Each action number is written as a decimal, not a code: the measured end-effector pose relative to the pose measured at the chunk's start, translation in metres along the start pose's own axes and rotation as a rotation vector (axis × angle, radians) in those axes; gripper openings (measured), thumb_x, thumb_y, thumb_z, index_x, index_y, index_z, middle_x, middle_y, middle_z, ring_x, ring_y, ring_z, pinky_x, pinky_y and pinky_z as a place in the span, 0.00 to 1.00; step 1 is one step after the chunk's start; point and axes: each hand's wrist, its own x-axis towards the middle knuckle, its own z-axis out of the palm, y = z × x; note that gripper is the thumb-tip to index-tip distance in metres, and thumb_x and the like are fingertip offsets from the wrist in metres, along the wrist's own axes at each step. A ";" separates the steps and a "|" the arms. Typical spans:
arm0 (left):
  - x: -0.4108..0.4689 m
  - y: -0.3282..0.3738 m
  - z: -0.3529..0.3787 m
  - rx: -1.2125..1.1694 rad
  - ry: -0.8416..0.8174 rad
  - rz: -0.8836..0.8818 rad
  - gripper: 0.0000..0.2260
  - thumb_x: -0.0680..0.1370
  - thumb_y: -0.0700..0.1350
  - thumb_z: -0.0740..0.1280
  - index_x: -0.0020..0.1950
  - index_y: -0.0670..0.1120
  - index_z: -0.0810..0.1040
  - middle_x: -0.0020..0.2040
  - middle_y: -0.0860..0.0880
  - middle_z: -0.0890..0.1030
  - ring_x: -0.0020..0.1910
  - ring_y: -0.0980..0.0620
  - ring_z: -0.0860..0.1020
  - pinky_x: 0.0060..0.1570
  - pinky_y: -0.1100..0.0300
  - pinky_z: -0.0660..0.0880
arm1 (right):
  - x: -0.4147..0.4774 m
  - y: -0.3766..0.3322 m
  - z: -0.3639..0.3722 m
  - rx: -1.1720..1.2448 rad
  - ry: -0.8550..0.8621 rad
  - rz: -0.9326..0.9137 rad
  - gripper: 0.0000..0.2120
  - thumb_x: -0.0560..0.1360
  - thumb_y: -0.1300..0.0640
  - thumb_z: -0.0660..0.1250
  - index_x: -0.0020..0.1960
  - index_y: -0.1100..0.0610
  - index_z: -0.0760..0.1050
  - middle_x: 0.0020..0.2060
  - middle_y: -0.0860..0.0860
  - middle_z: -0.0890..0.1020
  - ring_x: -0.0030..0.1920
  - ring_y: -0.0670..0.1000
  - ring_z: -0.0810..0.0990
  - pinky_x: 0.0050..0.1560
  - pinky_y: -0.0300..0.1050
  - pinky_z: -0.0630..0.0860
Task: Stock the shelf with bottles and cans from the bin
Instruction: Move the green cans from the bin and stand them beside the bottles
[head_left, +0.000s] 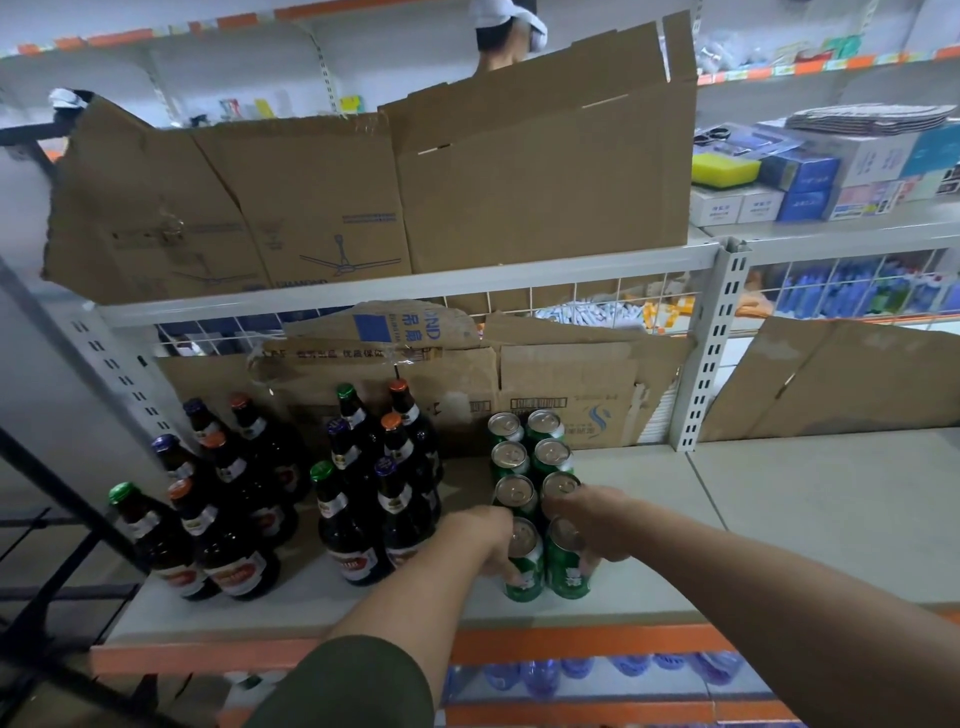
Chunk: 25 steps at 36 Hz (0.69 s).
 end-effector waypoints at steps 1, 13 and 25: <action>0.000 0.000 0.000 0.005 0.001 0.002 0.30 0.74 0.59 0.76 0.66 0.41 0.74 0.62 0.42 0.79 0.59 0.41 0.79 0.60 0.49 0.78 | 0.000 0.001 0.001 0.000 0.005 -0.002 0.35 0.67 0.55 0.80 0.69 0.52 0.68 0.61 0.54 0.78 0.58 0.58 0.78 0.55 0.50 0.76; -0.011 -0.002 0.002 -0.040 0.001 -0.008 0.25 0.78 0.58 0.72 0.65 0.40 0.75 0.61 0.42 0.79 0.58 0.41 0.79 0.56 0.50 0.76 | -0.005 0.005 0.009 0.047 -0.003 -0.020 0.29 0.71 0.59 0.76 0.66 0.57 0.65 0.52 0.53 0.78 0.49 0.52 0.75 0.46 0.45 0.69; -0.020 0.008 -0.024 -0.064 -0.096 -0.040 0.23 0.74 0.51 0.77 0.63 0.40 0.79 0.52 0.44 0.81 0.49 0.45 0.79 0.49 0.55 0.76 | -0.015 0.019 0.008 0.021 -0.083 0.006 0.50 0.70 0.49 0.78 0.77 0.59 0.46 0.61 0.58 0.79 0.57 0.59 0.79 0.55 0.50 0.74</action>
